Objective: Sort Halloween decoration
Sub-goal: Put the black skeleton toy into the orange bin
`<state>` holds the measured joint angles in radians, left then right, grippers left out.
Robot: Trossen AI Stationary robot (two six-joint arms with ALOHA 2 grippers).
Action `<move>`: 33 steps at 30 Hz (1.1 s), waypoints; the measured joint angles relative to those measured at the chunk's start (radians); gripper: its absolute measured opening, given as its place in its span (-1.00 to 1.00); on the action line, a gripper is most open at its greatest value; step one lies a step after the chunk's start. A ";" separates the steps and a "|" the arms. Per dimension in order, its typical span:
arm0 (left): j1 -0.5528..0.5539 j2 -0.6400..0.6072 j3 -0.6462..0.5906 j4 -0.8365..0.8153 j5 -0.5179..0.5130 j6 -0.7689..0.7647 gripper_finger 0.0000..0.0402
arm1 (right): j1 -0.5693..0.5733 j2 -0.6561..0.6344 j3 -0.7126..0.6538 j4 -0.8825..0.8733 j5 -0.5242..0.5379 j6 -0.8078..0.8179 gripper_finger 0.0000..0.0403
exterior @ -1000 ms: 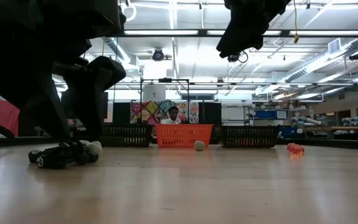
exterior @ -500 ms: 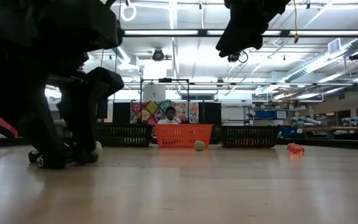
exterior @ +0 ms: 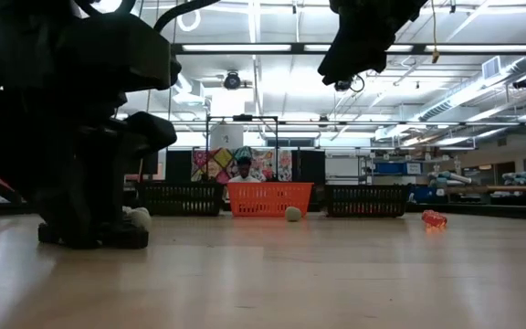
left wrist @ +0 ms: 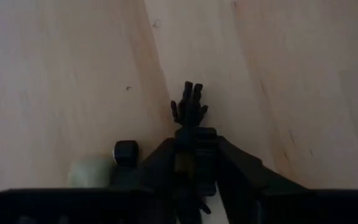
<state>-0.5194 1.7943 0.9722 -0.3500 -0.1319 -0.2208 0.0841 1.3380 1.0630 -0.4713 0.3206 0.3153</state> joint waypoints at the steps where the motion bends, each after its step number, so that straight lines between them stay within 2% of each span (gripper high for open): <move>1: 0.001 0.000 0.000 0.001 0.001 -0.002 -0.52 | 0.000 0.000 0.000 0.000 0.000 0.000 -0.18; 8: 0.010 0.003 0.017 -0.006 0.011 -0.027 -0.76 | 0.000 0.000 0.000 0.003 0.003 -0.001 -0.18; 20: 0.062 0.007 0.087 -0.063 -0.002 -0.027 -0.81 | 0.000 0.000 0.000 0.005 0.003 -0.004 -0.18; 27: 0.149 0.006 0.166 -0.148 -0.100 0.057 -0.81 | 0.000 0.000 0.000 0.004 0.048 -0.004 -0.18; 33: 0.248 0.005 0.219 -0.231 -0.227 0.138 -0.81 | 0.000 0.000 0.000 -0.006 0.055 -0.004 -0.18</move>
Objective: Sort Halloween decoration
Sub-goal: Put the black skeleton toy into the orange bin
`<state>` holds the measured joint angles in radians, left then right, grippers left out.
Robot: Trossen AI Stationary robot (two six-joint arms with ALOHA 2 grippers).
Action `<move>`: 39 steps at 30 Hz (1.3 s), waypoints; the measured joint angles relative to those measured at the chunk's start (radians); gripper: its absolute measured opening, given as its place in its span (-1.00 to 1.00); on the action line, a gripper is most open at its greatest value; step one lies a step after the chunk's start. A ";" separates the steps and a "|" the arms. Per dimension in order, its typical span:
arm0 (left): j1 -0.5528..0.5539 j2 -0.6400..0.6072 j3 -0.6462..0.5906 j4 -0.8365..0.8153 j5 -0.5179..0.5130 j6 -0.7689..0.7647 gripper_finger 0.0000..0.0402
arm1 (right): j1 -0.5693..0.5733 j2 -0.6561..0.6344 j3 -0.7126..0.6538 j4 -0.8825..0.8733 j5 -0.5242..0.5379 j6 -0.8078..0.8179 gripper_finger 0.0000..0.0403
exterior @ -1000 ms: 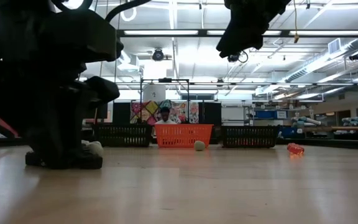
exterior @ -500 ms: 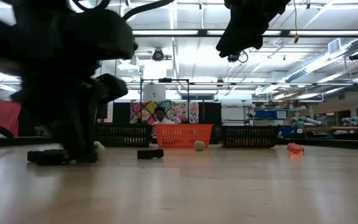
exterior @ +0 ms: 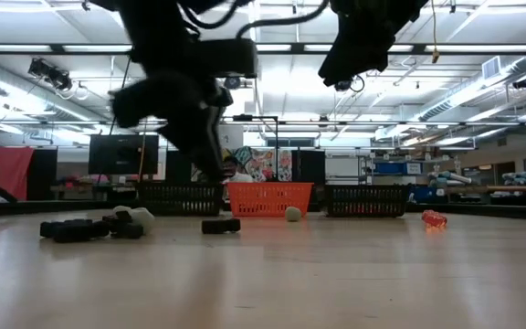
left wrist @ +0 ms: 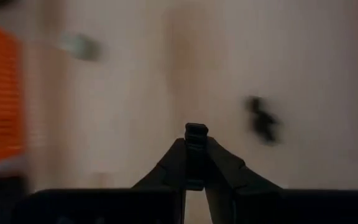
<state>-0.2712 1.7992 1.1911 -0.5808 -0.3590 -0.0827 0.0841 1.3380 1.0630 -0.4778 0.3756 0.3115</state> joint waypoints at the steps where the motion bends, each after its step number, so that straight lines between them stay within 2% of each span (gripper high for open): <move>1: 0.019 -0.001 0.005 -0.001 -0.016 0.013 -0.81 | 0.000 0.000 0.000 -0.001 0.000 0.001 -0.18; 11: 0.243 -0.056 0.013 0.017 -0.059 0.158 -0.79 | 0.000 0.000 0.000 -0.094 0.005 0.055 -0.18; 16: 0.351 -0.082 0.013 0.105 -0.058 0.243 -0.79 | 0.000 0.000 0.000 -0.122 0.032 0.064 -0.18; 22: 0.457 -0.085 0.013 0.198 0.041 0.327 -0.79 | 0.000 0.000 0.000 -0.119 0.032 0.066 -0.18; 27: 0.523 -0.080 0.013 0.268 0.050 0.328 -0.76 | 0.000 0.000 0.000 -0.118 0.034 0.080 -0.18; 33: 0.568 -0.078 0.013 0.286 0.148 0.320 -0.58 | 0.000 0.000 0.000 -0.116 0.053 0.081 -0.18; 39: 0.569 -0.078 0.013 0.285 0.157 0.284 -0.27 | 0.000 0.000 0.000 -0.115 0.074 0.079 -0.18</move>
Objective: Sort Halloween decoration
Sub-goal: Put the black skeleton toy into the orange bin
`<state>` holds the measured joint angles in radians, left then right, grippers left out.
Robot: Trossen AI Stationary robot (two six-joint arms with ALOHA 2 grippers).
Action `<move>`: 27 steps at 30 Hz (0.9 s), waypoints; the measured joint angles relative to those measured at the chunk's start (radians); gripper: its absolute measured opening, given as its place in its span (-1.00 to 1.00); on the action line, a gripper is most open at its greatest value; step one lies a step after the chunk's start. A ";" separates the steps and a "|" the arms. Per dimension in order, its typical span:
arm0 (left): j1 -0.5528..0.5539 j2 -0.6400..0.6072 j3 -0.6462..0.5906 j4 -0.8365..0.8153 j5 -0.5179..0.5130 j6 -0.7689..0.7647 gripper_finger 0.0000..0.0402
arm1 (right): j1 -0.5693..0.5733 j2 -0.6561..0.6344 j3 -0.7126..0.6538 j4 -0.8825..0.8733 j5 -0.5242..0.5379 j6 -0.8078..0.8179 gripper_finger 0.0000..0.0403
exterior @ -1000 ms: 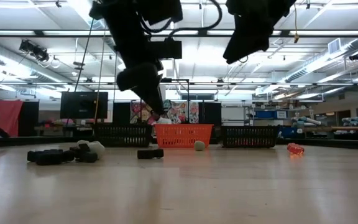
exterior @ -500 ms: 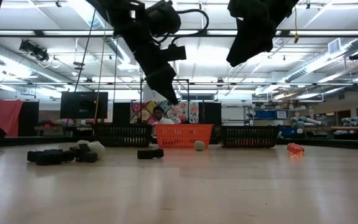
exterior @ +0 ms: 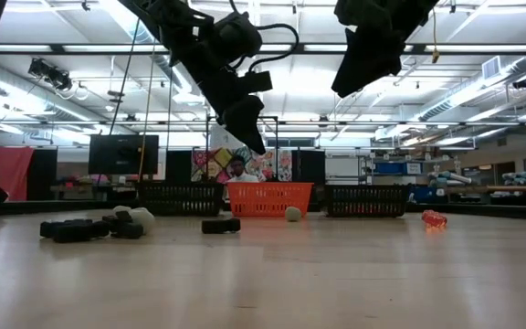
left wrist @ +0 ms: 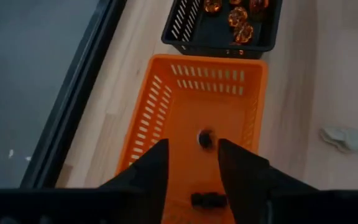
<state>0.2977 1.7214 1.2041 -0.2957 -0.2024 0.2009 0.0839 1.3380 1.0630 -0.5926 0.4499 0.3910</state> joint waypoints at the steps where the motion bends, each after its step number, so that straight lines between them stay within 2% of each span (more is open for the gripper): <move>1: -0.003 0.000 0.000 -0.002 0.000 -0.024 -0.24 | 0.000 0.000 0.000 0.000 0.002 0.000 -0.18; 4: -0.018 -0.001 0.000 -0.027 0.027 -0.129 -0.18 | 0.000 0.000 0.000 0.000 0.002 -0.001 -0.18; 9: -0.066 -0.002 0.000 -0.109 0.269 -0.200 -0.19 | 0.000 0.000 0.000 -0.011 0.002 -0.001 -0.18; 11: -0.101 -0.002 0.000 -0.139 0.303 -0.201 -0.21 | 0.000 0.000 0.000 -0.011 0.002 -0.001 -0.18; 23: -0.365 0.048 -0.001 -0.197 0.300 -0.190 -0.22 | 0.000 0.000 0.000 -0.001 0.002 -0.001 -0.18; 27: -0.428 0.081 -0.001 -0.187 0.200 -0.281 -0.22 | 0.000 0.000 0.000 0.006 -0.016 -0.001 -0.18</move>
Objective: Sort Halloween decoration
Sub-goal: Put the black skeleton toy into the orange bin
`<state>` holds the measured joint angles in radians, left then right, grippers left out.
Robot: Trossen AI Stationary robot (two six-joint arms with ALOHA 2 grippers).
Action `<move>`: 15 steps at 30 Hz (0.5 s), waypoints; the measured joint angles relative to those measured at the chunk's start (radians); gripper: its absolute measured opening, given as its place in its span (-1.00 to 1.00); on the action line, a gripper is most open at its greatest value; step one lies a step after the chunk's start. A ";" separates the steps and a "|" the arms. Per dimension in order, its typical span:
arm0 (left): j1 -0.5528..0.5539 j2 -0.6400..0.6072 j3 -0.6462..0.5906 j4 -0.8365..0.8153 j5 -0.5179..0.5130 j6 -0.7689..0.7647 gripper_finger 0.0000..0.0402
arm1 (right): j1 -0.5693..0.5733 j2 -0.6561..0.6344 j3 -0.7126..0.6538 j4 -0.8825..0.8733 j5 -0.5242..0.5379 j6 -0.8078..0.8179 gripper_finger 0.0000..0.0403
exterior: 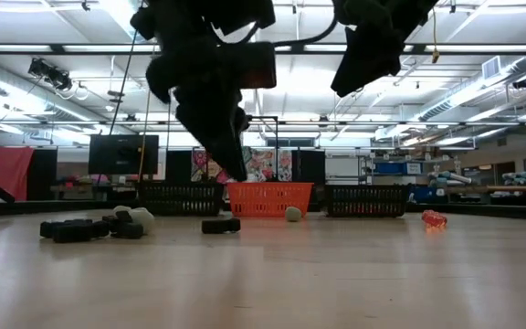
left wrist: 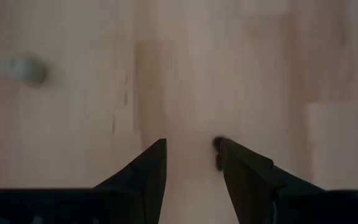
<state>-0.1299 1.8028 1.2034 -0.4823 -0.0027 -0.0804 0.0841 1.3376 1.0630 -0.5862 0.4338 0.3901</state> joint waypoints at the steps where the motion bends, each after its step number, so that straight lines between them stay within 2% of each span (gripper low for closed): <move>1: -0.011 0.008 0.000 -0.003 -0.024 -0.024 -0.22 | 0.000 0.000 0.000 0.001 -0.007 0.000 -0.18; 9: -0.061 0.068 0.000 0.021 -0.029 -0.125 -0.10 | 0.001 0.000 0.000 0.002 -0.030 0.000 -0.18; 15: -0.085 0.093 0.001 0.060 -0.028 -0.147 -0.08 | 0.002 0.000 0.000 0.000 -0.039 0.001 -0.18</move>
<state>-0.2146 1.8962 1.2041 -0.4221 -0.0303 -0.2271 0.0860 1.3376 1.0630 -0.5864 0.3946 0.3907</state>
